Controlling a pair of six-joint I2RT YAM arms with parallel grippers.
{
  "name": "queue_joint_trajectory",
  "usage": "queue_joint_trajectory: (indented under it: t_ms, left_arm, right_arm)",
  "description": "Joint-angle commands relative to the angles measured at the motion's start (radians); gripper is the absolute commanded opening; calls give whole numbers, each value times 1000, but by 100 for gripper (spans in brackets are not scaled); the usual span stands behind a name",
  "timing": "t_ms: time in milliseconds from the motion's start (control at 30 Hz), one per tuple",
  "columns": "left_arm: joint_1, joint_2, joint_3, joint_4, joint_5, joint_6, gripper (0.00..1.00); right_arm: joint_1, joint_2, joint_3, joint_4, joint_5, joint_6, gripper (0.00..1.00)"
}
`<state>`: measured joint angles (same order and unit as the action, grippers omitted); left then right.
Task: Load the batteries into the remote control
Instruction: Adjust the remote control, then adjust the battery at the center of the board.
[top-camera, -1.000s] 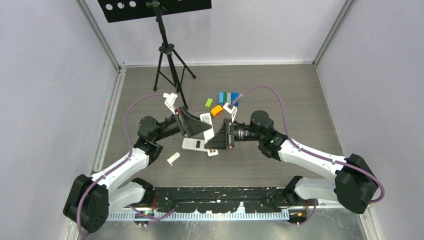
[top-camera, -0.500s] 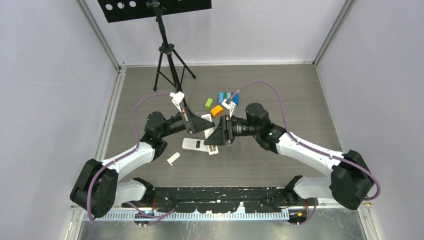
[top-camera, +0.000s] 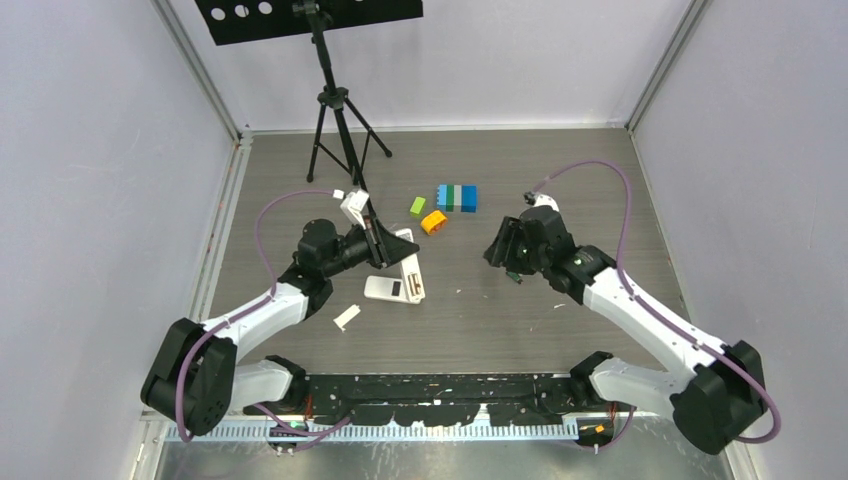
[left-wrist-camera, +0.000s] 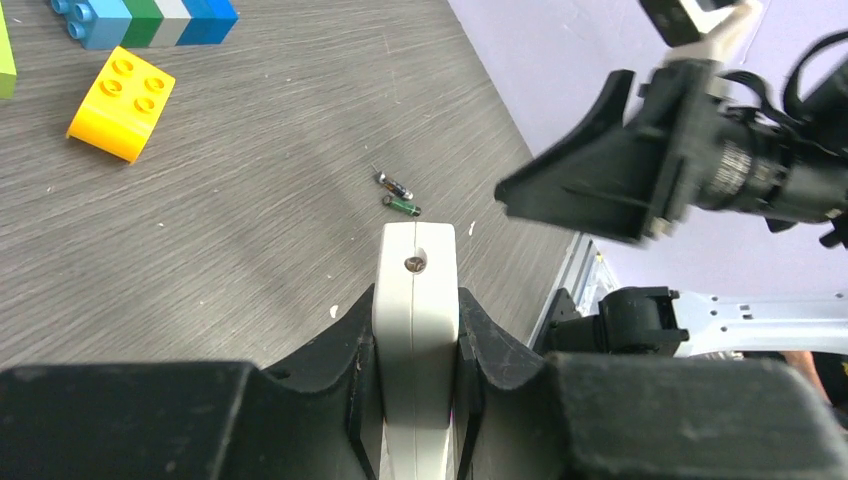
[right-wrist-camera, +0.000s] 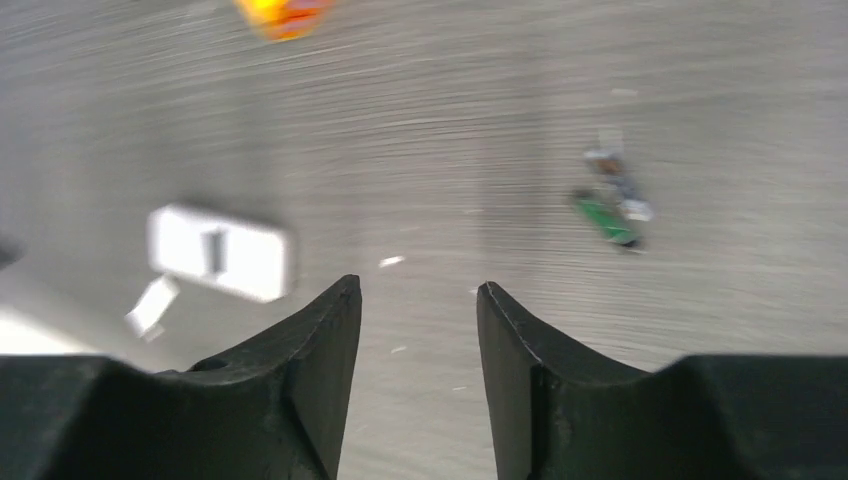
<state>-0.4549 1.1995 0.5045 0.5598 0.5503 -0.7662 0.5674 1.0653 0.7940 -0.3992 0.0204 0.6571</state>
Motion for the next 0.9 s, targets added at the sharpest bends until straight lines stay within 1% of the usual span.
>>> queue_joint_trajectory:
  t_ms: [0, 33, 133, 400, 567, 867]
  left_arm:
    - [2, -8, 0, 32, 47, 63, 0]
    - [2, -8, 0, 33, 59, 61, 0]
    - [2, -8, -7, 55, 80, 51, 0]
    - [2, 2, -3, 70, 105, 40, 0]
    - [2, 19, 26, 16, 108, 70, 0]
    - [2, 61, 35, 41, 119, 55, 0]
  right_arm:
    - [-69, 112, 59, -197, 325, 18, 48]
    - [-87, 137, 63, -195, 320, 17, 47]
    - [-131, 207, 70, -166, 282, 5, 47]
    - [-159, 390, 113, -139, 214, -62, 56]
    - [-164, 434, 116, -129, 191, -70, 58]
    - [-172, 491, 120, -116, 187, -37, 61]
